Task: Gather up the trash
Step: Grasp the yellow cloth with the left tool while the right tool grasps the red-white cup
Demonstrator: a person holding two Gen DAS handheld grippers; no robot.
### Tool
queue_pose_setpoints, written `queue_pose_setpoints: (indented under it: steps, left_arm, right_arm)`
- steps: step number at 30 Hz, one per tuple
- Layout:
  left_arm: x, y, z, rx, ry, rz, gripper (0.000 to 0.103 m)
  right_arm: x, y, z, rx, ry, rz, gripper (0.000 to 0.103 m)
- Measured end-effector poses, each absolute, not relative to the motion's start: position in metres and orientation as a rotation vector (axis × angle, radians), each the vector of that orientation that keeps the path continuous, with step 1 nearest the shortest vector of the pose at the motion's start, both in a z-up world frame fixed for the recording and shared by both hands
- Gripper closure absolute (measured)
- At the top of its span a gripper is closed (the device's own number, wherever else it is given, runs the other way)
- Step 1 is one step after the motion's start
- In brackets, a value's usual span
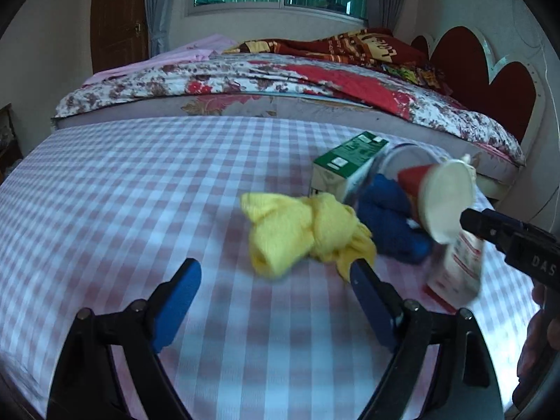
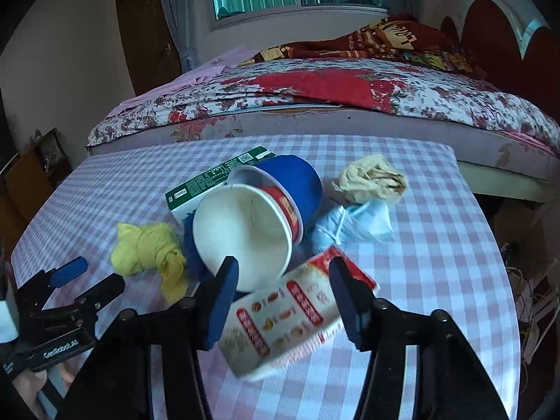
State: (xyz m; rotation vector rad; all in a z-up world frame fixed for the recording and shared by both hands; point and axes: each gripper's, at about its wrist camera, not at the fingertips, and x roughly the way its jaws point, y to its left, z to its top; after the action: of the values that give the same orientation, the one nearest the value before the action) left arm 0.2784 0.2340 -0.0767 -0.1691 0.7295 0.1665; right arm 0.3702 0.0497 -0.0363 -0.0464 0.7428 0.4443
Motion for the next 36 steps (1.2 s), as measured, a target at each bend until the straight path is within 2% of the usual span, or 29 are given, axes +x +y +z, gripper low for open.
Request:
queue_pose_setpoints:
  steps: [1,6,10,12,17,20,36]
  left_arm:
    - [0.285,0.236,-0.08,-0.176,0.739,0.154,0.016]
    - [0.305,0.234,-0.083,-0.19,0.757,0.116,0.018]
    - [0.322,0.228,-0.085,-0.191,0.781,0.082,0.026]
    - [0.33,0.228,-0.087,-0.188,0.798,0.072,0.036]
    - [0.33,0.218,-0.085,-0.149,0.787,0.068,0.056]
    - [0.321,0.217,-0.08,-0.152,0.763,0.064,0.07]
    - [0.278,0.208,-0.057,-0.127,0.698,0.088,0.07]
  right_arm:
    - [0.372,0.05,-0.038,-0.042,0.744,0.446,0.052]
    - [0.38,0.053,-0.043,-0.04,0.751,0.473,0.07]
    - [0.384,0.052,-0.047,-0.035,0.759,0.486,0.084]
    - [0.385,0.051,-0.048,-0.031,0.764,0.492,0.091]
    - [0.386,0.051,-0.048,-0.016,0.768,0.503,0.093]
    - [0.382,0.048,-0.043,-0.004,0.752,0.504,0.099]
    - [0.35,0.029,-0.019,0.007,0.705,0.516,0.1]
